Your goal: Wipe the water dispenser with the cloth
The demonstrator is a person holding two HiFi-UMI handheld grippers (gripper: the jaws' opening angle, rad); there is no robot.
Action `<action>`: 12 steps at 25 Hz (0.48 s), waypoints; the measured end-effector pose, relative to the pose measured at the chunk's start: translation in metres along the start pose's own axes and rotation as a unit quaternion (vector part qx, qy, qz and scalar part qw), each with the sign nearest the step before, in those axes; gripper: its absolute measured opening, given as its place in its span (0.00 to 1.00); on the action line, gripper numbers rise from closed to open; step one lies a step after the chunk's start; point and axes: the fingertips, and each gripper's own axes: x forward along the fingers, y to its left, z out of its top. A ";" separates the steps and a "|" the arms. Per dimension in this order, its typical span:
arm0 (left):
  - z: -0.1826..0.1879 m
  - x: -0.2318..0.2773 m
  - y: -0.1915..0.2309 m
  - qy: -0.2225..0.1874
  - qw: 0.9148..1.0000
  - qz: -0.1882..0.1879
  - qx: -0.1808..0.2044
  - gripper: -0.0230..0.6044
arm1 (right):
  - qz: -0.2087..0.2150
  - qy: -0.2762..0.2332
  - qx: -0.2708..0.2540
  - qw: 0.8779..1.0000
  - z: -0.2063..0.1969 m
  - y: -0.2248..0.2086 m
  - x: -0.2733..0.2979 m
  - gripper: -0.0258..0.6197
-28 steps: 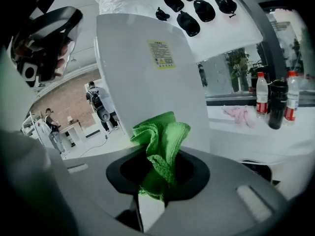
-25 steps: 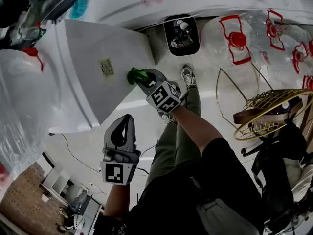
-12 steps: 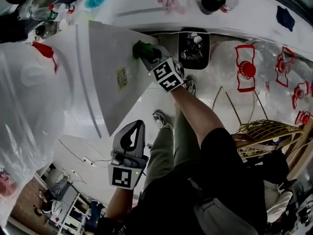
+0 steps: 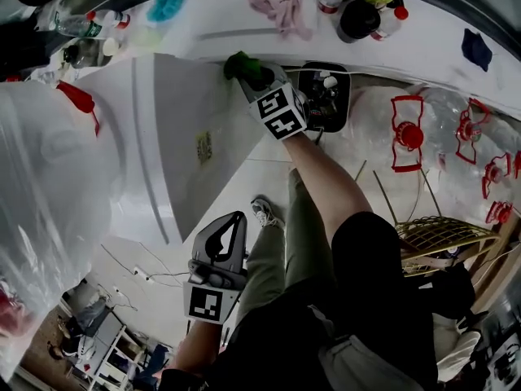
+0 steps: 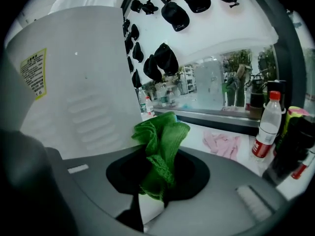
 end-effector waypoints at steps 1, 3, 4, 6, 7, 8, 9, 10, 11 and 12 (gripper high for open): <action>0.001 0.000 -0.001 -0.002 1.000 -0.003 0.002 0.04 | -0.004 -0.004 0.002 1.000 0.001 -0.001 -0.004 0.18; 0.002 -0.003 -0.003 -0.004 1.000 -0.008 0.004 0.04 | -0.010 -0.012 0.006 1.000 0.004 0.000 -0.015 0.18; 0.002 -0.006 -0.004 -0.005 1.000 -0.010 0.006 0.04 | -0.014 -0.017 0.008 1.000 0.005 0.002 -0.022 0.18; 0.003 -0.012 -0.005 -0.008 1.000 -0.017 0.012 0.04 | -0.022 -0.026 0.016 0.999 0.006 0.007 -0.038 0.18; 0.004 -0.015 -0.007 -0.009 1.000 -0.021 0.015 0.04 | -0.026 -0.030 0.021 0.999 0.006 0.011 -0.048 0.18; 0.003 -0.019 -0.008 -0.009 0.999 -0.025 0.019 0.04 | -0.031 -0.035 0.027 0.999 0.005 0.015 -0.059 0.18; 0.003 -0.022 -0.009 -0.010 0.999 -0.028 0.023 0.04 | -0.036 -0.039 0.032 0.998 0.003 0.020 -0.071 0.18; 0.003 -0.025 -0.010 -0.012 0.999 -0.031 0.026 0.04 | -0.040 -0.043 0.037 0.998 0.002 0.024 -0.083 0.18; 0.003 -0.029 -0.011 -0.015 0.999 -0.032 0.027 0.04 | -0.045 -0.047 0.041 0.997 0.001 0.030 -0.095 0.18; 0.003 -0.033 -0.012 -0.018 0.999 -0.034 0.028 0.04 | -0.049 -0.051 0.045 0.997 0.000 0.036 -0.108 0.18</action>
